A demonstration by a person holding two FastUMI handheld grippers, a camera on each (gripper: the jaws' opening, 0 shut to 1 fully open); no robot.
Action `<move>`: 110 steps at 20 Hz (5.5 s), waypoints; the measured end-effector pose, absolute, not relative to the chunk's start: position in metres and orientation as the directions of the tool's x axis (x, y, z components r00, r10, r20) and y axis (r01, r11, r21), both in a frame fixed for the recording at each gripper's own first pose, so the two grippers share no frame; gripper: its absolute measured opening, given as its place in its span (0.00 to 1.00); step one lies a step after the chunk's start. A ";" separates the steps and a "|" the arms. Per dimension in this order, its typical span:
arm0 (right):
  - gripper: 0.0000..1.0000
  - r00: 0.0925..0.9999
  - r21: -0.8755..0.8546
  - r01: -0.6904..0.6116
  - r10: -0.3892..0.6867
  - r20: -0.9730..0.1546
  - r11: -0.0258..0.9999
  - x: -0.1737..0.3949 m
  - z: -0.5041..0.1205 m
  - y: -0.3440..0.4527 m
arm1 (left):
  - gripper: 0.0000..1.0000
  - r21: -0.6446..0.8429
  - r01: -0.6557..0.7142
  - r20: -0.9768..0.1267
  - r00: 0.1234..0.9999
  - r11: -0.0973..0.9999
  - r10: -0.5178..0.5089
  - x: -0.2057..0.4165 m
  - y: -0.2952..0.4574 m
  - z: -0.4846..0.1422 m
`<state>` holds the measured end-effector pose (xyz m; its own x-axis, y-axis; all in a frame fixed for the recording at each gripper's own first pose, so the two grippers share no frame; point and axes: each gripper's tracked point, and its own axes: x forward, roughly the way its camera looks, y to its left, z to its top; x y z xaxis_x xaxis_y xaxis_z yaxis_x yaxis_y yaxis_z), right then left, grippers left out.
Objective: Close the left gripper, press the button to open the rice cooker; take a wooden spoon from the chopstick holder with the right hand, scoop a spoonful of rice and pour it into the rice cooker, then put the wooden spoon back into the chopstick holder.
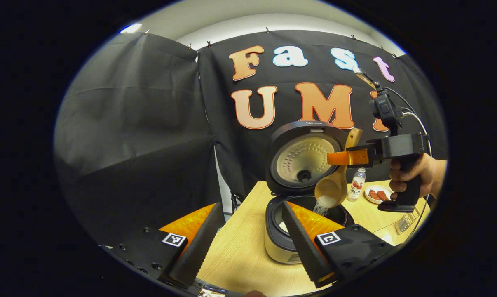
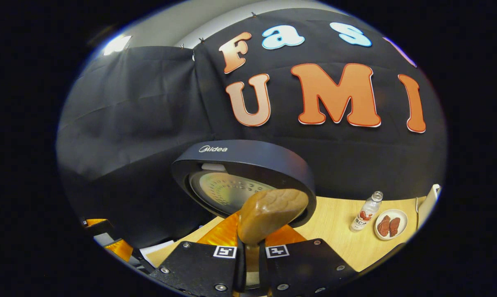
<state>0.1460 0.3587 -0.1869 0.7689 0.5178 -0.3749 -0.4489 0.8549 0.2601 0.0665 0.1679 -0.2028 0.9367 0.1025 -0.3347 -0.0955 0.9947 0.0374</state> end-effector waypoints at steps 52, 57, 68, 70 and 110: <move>0.11 0.918 0.153 -0.092 0.144 -0.370 0.984 0.076 -0.214 0.039 | 0.95 0.053 -0.052 -0.401 0.914 0.997 0.069 0.062 0.079 -0.211; 0.11 0.888 0.184 0.043 0.047 -0.458 0.982 0.042 -0.256 -0.028 | 0.95 0.062 -0.031 -0.413 0.909 0.998 0.054 0.061 0.049 -0.208; 0.11 0.831 0.256 0.144 0.023 -0.555 0.956 0.026 -0.348 -0.065 | 0.94 0.057 -0.072 -0.412 0.907 0.996 0.089 0.053 0.019 -0.185; 0.11 0.805 0.252 0.174 0.009 -0.593 0.952 0.020 -0.367 -0.070 | 0.99 0.051 -0.077 -0.394 0.915 0.996 0.091 0.059 0.017 -0.175; 0.89 0.791 0.048 0.281 -0.202 -0.577 0.959 0.004 -0.203 -0.104 | 0.95 0.072 -0.181 -0.532 0.825 0.981 0.191 0.331 0.054 -0.140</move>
